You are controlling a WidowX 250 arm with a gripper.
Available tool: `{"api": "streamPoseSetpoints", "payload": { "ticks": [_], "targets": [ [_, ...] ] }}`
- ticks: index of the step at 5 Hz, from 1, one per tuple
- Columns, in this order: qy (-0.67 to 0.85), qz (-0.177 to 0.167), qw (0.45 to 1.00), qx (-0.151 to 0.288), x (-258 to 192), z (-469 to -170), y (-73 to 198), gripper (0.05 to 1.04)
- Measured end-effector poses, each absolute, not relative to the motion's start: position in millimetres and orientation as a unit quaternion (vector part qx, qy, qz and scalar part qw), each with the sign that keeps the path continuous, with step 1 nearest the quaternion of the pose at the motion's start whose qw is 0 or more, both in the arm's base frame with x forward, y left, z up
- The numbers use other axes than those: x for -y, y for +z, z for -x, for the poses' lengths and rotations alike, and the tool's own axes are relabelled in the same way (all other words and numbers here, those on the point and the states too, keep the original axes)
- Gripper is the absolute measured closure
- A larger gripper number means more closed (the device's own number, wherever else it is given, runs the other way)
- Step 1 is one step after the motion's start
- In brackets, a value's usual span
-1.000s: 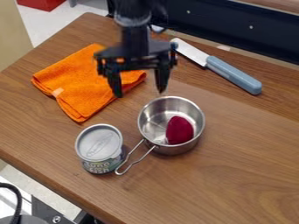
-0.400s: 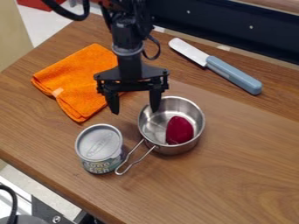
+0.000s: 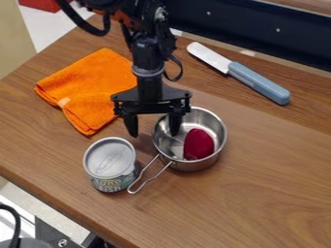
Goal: Move the silver pot that has a red thing inside to the top of the wooden table
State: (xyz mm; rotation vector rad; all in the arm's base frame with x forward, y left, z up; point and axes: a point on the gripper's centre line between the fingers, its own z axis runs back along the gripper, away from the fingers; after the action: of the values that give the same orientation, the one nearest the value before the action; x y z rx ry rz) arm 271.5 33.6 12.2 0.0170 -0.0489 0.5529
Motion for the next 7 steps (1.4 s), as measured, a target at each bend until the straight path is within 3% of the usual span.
{"api": "streamPoseSetpoints", "payload": {
  "ticks": [2,3,4,5,7],
  "targets": [
    [0.265,-0.002,0.964,0.006,-23.4,-267.1,7.6,0.764],
    [0.268,0.004,0.963,0.002,-21.6,-266.7,7.0,0.955],
    [0.291,0.021,0.956,-0.026,-18.0,-269.3,17.1,1.02],
    [0.344,0.018,0.938,-0.027,-13.7,-273.3,21.5,1.025],
    [0.383,0.055,0.922,-0.021,16.9,-284.3,39.8,1.025]
  ]
}}
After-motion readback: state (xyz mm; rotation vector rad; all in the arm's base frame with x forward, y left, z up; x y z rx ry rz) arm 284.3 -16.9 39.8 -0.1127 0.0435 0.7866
